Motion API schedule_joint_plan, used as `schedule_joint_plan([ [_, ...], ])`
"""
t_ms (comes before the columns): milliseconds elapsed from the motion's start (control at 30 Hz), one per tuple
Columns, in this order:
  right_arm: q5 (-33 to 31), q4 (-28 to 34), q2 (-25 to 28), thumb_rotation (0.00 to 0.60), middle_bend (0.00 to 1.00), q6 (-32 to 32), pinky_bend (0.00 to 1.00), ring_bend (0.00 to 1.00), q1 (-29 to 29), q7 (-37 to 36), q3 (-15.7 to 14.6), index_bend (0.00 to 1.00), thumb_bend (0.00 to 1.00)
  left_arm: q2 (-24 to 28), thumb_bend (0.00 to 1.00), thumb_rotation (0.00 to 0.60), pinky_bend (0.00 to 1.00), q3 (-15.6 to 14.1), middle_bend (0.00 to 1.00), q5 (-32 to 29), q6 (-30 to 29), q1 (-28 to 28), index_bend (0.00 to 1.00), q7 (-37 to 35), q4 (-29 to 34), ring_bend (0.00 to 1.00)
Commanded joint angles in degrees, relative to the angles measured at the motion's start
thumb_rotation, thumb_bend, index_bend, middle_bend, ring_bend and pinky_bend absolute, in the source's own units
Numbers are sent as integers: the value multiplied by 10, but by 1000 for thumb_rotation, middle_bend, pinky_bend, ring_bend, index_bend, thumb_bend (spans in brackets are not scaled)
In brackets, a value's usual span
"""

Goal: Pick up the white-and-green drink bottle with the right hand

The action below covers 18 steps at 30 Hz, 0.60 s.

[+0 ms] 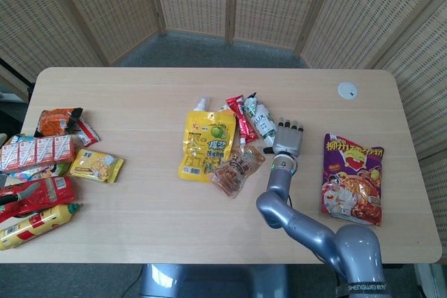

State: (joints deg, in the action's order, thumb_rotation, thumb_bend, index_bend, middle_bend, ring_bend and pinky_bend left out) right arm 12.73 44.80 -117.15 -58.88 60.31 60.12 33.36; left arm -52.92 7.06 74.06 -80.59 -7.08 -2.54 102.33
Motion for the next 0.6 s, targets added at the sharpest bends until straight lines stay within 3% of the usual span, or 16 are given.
schedule_joint_plan([
  [33,-7,-46,-22,600,0,35,0,0,14,-7,13,0,0,1,0,347,0,1,0,-1,-1,1,0,-1,-1,0],
  [300,8,-140,-54,600,0,105,0,0,27,-39,22,0,0,1,0,345,0,2,0,-5,-3,4,0,-3,-3,0],
  [367,21,-160,-60,600,0,114,56,0,31,-53,21,0,0,1,0,344,0,3,0,-8,-3,4,0,-4,-4,0],
  [400,28,-172,-64,600,0,117,136,2,33,-63,23,0,0,1,0,344,0,4,0,-9,-2,4,0,-5,-5,0],
  [467,40,-187,-69,600,55,120,347,99,36,-83,26,34,0,1,0,347,0,4,0,-11,-1,4,0,-5,-6,0],
  [567,61,-205,-76,600,313,124,672,425,37,-112,27,269,0,-1,0,346,0,4,0,-11,1,3,0,-4,-8,0],
  [600,67,-210,-79,600,367,126,723,480,36,-120,28,324,0,-1,0,346,0,4,0,-10,2,2,0,-4,-8,0],
])
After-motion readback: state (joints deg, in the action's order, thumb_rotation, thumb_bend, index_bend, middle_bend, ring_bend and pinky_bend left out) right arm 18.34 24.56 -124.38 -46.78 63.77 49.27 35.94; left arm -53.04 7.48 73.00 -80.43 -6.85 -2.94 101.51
